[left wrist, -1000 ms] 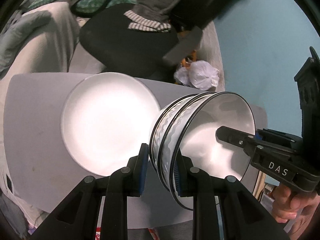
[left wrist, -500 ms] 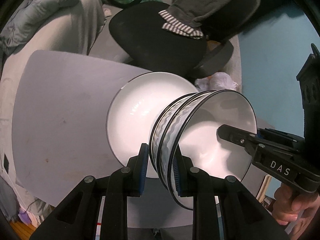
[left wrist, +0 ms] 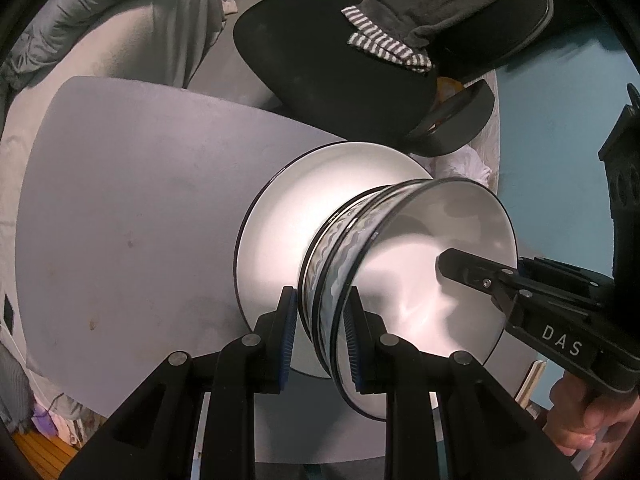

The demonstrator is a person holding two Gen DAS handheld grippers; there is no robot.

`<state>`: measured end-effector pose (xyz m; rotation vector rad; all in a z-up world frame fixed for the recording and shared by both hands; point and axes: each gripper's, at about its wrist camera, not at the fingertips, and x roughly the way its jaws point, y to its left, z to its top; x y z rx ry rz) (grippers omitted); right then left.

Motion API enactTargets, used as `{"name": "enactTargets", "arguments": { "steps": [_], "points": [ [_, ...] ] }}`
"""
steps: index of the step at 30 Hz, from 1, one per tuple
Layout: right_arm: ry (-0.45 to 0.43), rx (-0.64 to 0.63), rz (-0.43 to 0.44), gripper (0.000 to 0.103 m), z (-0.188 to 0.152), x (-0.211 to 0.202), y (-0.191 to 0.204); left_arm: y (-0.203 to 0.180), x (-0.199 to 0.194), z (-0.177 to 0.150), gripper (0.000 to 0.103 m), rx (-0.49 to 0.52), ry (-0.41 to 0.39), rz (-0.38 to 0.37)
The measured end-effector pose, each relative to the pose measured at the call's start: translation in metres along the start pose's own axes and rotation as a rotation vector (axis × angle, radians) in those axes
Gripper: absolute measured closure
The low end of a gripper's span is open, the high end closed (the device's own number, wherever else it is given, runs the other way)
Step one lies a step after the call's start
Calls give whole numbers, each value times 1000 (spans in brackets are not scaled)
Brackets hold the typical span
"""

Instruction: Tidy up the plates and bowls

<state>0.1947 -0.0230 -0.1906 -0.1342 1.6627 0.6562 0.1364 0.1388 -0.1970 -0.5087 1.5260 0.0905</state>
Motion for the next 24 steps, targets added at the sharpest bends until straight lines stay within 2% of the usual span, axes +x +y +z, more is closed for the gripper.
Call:
{"name": "enactTargets", "arguments": {
  "steps": [12, 14, 18, 20, 23, 24],
  "points": [
    [6, 9, -19, 87, 2, 0, 1, 0, -2, 1, 80, 13, 5, -11],
    [10, 9, -22, 86, 3, 0, 2, -1, -2, 1, 74, 17, 10, -16],
    [16, 13, -10, 85, 5, 1, 0, -3, -4, 2, 70, 23, 11, 0],
    [12, 15, -13, 85, 6, 0, 0, -4, -6, 3, 59, 28, 3, 16],
    [-17, 3, -46, 76, 5, -6, 2, -4, -11, 3, 51, 35, -12, 42],
    [-29, -4, -59, 66, 4, -8, 3, -5, -14, 3, 50, 34, -15, 46]
  ]
}}
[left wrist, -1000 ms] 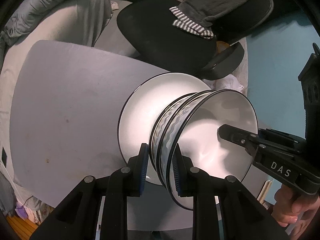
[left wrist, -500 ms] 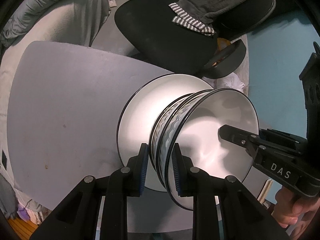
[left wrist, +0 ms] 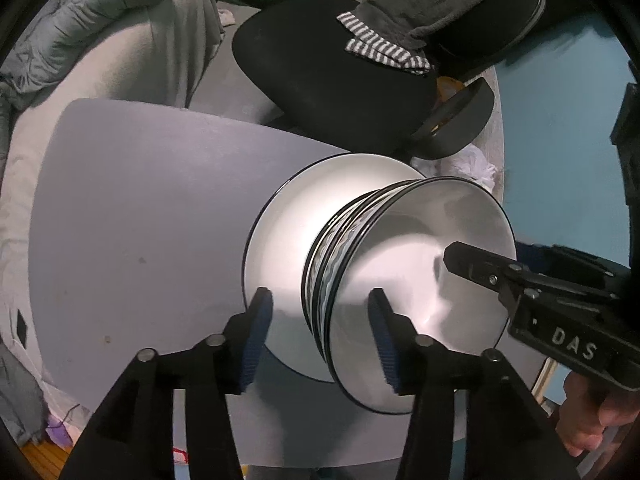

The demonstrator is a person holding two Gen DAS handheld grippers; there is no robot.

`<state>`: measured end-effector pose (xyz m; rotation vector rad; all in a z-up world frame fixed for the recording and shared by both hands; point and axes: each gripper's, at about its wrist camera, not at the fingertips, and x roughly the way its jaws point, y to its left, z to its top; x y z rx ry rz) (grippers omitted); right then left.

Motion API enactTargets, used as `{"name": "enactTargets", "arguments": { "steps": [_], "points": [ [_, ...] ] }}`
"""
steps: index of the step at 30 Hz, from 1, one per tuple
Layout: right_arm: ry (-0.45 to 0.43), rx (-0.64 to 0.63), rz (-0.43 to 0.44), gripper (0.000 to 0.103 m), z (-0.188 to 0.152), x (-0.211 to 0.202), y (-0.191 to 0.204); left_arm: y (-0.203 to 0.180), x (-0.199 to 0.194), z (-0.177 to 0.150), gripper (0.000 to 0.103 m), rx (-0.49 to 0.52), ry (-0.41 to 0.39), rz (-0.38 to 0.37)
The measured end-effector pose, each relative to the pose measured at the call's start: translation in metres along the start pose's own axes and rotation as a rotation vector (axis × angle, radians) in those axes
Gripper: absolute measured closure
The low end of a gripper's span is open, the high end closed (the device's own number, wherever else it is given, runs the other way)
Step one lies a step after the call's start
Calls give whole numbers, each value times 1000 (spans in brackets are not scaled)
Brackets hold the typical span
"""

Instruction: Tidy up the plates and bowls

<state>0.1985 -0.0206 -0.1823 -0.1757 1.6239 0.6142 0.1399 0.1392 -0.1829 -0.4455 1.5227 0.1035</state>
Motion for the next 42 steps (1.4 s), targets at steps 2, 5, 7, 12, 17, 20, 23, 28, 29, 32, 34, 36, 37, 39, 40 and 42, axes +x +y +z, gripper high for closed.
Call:
{"name": "enactTargets", "arguments": {
  "steps": [2, 5, 7, 12, 17, 20, 23, 28, 29, 32, 34, 36, 37, 39, 40, 42],
  "points": [
    [-22, -10, -13, 53, -1, -4, 2, -2, -7, -1, 43, 4, -18, 12],
    [-52, -16, -39, 49, -5, -13, 3, -4, -20, -5, 36, 17, -62, 45],
    [-80, -13, -58, 47, -8, -21, 4, -3, -30, -9, 34, 18, -90, 53],
    [-175, -19, -107, 39, -20, -50, 10, -4, -57, -20, 23, 31, -151, 67],
    [-248, -26, -124, 39, -34, -80, 16, -5, -85, -34, 22, 50, -208, 72],
    [-293, -8, -123, 38, -43, -98, 18, -7, -104, -43, 22, 56, -249, 68],
    [-336, -1, -132, 37, -53, -117, 21, -12, -119, -51, 20, 71, -292, 70],
    [-389, -3, -143, 37, -68, -141, 29, -21, -145, -66, 20, 105, -357, 66],
    [-400, 0, -146, 37, -71, -146, 30, -22, -149, -69, 20, 110, -367, 63],
    [-435, 5, -153, 37, -81, -162, 34, -24, -160, -76, 20, 130, -392, 61],
    [-456, 5, -167, 37, -87, -171, 37, -26, -166, -81, 20, 149, -408, 66],
    [-476, 4, -174, 37, -93, -179, 40, -26, -173, -86, 20, 163, -426, 69],
    [-486, 5, -178, 37, -95, -183, 41, -26, -177, -89, 20, 172, -433, 66],
    [-503, 10, -189, 37, -101, -190, 43, -25, -183, -93, 20, 178, -443, 55],
    [-514, 13, -196, 37, -105, -193, 44, -24, -186, -96, 20, 178, -447, 51],
    [-525, 24, -206, 37, -110, -197, 45, -24, -193, -100, 20, 178, -460, 44]
  ]
}}
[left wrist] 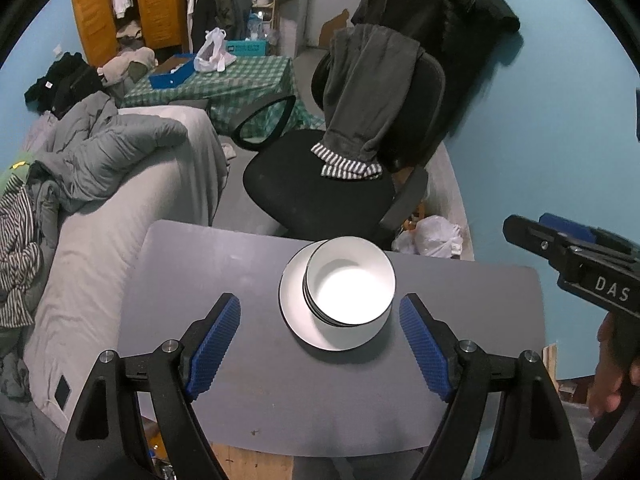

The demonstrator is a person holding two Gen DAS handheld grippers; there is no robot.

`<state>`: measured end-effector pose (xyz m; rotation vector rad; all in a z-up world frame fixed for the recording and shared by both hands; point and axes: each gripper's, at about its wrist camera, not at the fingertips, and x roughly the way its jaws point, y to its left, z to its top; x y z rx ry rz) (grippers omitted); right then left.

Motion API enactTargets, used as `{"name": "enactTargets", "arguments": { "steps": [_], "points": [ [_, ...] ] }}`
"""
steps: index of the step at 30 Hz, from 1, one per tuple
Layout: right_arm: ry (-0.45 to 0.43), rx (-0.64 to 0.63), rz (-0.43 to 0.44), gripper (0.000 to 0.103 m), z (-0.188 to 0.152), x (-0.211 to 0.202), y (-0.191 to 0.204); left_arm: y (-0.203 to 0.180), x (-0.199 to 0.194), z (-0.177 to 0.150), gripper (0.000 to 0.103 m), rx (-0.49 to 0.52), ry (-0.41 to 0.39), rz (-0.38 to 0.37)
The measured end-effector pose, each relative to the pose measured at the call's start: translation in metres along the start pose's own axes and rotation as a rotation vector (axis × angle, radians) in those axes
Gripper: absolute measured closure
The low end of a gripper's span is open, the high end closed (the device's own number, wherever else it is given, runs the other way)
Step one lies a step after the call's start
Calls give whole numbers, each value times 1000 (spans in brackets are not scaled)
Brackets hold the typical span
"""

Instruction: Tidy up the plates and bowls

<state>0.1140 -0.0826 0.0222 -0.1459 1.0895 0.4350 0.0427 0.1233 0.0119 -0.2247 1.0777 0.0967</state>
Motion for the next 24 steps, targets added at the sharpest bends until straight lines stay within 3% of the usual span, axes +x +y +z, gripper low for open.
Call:
{"name": "enactTargets", "arguments": {
  "steps": [11, 15, 24],
  "points": [
    [-45, 89, -15, 37, -18, -26, -10, -1, -35, -4, 20, -10, -121, 4],
    [-60, 95, -37, 37, -23, -34, -11, -4, -40, -9, 20, 11, -143, 34],
    [-78, 97, -77, 37, -30, -46, -11, -3, -49, -17, 20, 15, -146, 14]
  ]
}}
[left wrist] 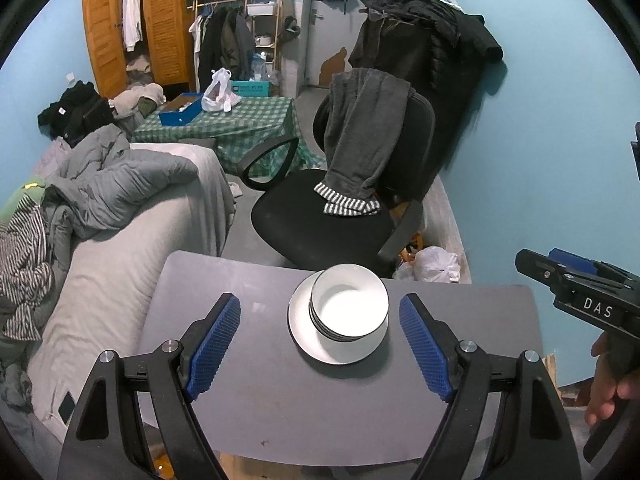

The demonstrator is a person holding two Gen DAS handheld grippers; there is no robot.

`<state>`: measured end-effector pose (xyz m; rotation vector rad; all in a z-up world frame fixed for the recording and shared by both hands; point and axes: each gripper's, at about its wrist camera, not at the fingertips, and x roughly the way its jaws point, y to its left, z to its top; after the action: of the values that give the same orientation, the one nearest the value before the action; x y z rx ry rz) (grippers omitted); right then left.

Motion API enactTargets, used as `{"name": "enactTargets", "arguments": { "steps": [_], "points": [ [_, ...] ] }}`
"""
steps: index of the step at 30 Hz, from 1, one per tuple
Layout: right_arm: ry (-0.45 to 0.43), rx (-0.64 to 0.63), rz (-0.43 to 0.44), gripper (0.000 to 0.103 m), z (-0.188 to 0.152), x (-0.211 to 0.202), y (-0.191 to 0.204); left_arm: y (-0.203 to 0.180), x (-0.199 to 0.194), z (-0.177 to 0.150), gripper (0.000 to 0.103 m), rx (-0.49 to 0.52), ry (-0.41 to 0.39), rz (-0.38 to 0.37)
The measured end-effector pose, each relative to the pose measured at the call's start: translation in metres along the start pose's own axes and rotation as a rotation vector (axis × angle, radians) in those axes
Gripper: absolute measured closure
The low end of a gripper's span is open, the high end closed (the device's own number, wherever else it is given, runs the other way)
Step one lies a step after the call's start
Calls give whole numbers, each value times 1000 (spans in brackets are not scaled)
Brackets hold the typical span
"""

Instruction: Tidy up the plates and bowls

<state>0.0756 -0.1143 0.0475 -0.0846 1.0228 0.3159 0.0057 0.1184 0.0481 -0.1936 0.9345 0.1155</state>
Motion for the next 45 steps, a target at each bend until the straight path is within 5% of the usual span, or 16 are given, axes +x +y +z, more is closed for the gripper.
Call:
{"name": "enactTargets", "arguments": {
  "steps": [45],
  "points": [
    [-8, -26, -4, 37, -8, -4, 18, 10, -17, -18, 20, 24, 14, 41]
  ]
}}
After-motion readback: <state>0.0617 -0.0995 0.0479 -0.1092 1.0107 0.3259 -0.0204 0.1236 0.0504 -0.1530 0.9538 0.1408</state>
